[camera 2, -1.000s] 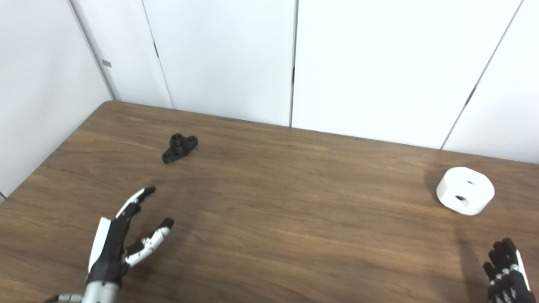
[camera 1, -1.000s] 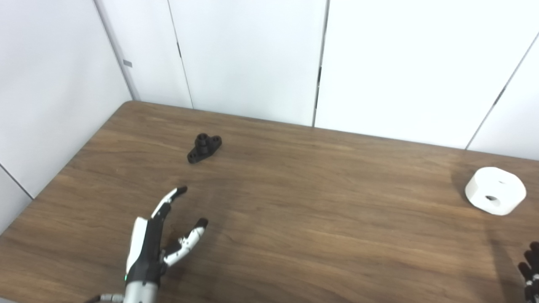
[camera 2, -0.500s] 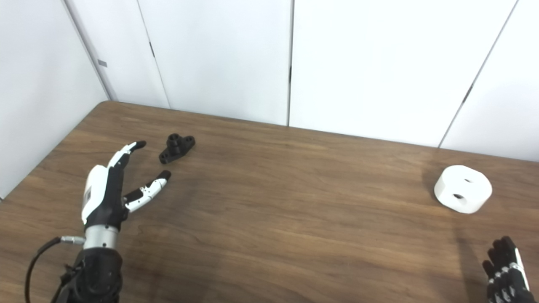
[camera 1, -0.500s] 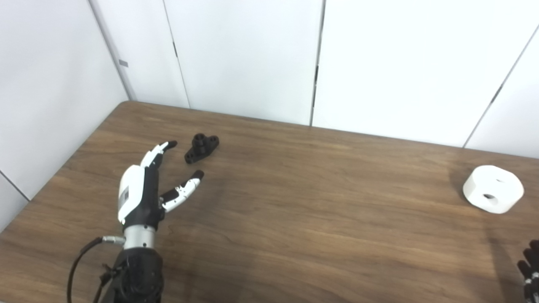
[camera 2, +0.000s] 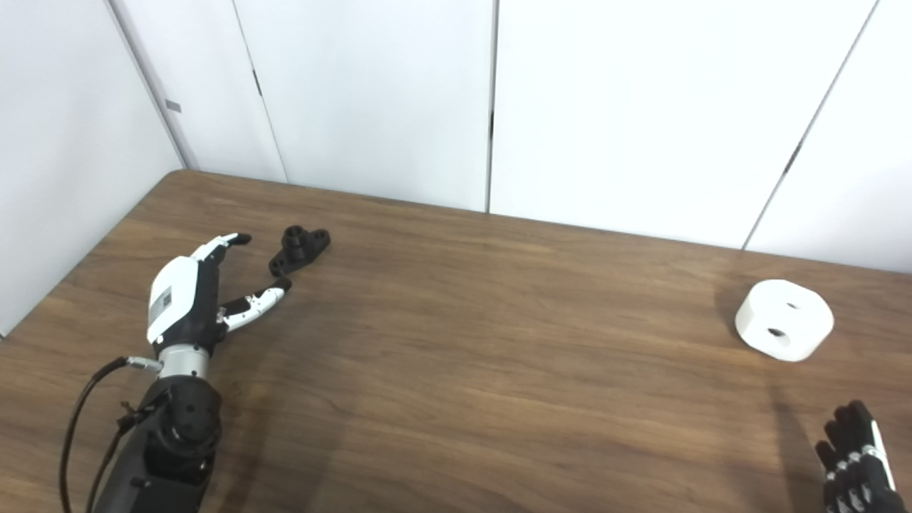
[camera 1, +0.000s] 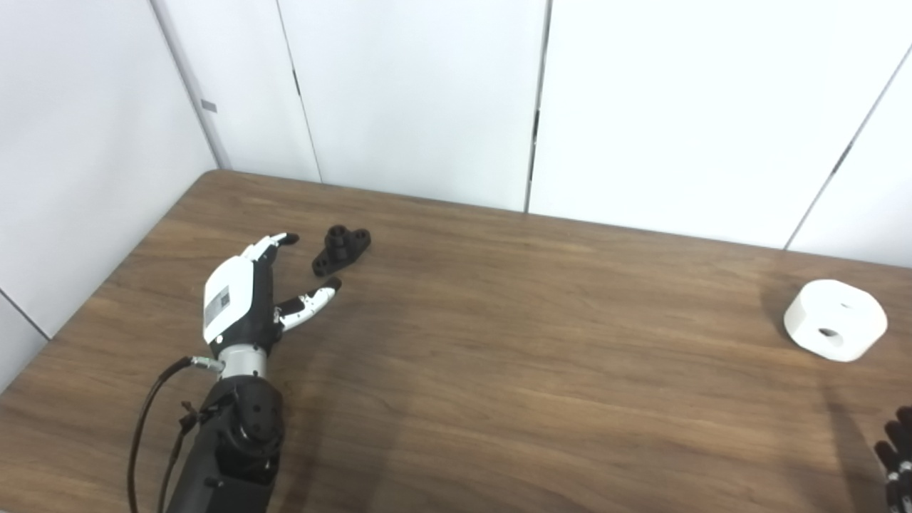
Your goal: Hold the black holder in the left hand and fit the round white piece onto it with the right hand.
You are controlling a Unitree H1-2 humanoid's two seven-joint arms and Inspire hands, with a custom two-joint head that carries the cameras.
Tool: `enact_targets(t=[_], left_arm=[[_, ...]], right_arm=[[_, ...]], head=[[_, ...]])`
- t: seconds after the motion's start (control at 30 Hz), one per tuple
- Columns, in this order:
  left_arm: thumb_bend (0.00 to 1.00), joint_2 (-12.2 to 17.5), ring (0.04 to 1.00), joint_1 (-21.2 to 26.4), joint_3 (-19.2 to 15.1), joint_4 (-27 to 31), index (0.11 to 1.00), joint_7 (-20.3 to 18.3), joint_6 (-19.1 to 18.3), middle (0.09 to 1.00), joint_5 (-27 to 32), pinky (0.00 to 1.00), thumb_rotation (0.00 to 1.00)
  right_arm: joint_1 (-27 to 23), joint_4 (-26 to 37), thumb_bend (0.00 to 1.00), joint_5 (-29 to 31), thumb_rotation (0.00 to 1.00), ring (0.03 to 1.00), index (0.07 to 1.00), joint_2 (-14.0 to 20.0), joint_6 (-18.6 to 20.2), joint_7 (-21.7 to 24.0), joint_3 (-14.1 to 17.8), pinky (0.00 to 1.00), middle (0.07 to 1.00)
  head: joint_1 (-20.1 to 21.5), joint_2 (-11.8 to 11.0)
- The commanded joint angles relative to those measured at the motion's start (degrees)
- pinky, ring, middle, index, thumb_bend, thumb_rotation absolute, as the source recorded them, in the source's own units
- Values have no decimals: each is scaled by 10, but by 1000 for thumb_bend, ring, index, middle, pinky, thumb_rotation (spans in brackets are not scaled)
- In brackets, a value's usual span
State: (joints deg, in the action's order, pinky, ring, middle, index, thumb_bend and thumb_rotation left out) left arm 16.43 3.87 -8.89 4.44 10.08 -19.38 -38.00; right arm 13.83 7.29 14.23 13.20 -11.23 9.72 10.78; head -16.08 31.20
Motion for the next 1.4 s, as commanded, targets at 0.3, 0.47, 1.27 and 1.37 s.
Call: enact_targets(t=[0.3,0.47,1.27,1.37], left_arm=[[809,52,928,77,37,-82,792,11,-39,896,-32,904,402],[800,62,934,98,54,-101,799,-2,-62,901,-32,912,395],[790,77,934,168,103,-186,738,-7,-60,896,-16,919,397],[792,74,932,168,102,-185,697,-1,-52,887,-10,919,372]], right_arm=[[23,-49,661,1,989,1000,1000,-5,0,6,-5,1000,1000],[27,-41,675,-2,999,1000,1000,-5,7,5,-7,1000,1000],[29,-43,627,-5,1000,1000,1000,-9,1,4,-6,1000,1000],[29,-40,624,-7,1000,1000,1000,-9,2,3,-6,1000,997]], head=[[-3,4],[0,5],[6,6],[6,6]])
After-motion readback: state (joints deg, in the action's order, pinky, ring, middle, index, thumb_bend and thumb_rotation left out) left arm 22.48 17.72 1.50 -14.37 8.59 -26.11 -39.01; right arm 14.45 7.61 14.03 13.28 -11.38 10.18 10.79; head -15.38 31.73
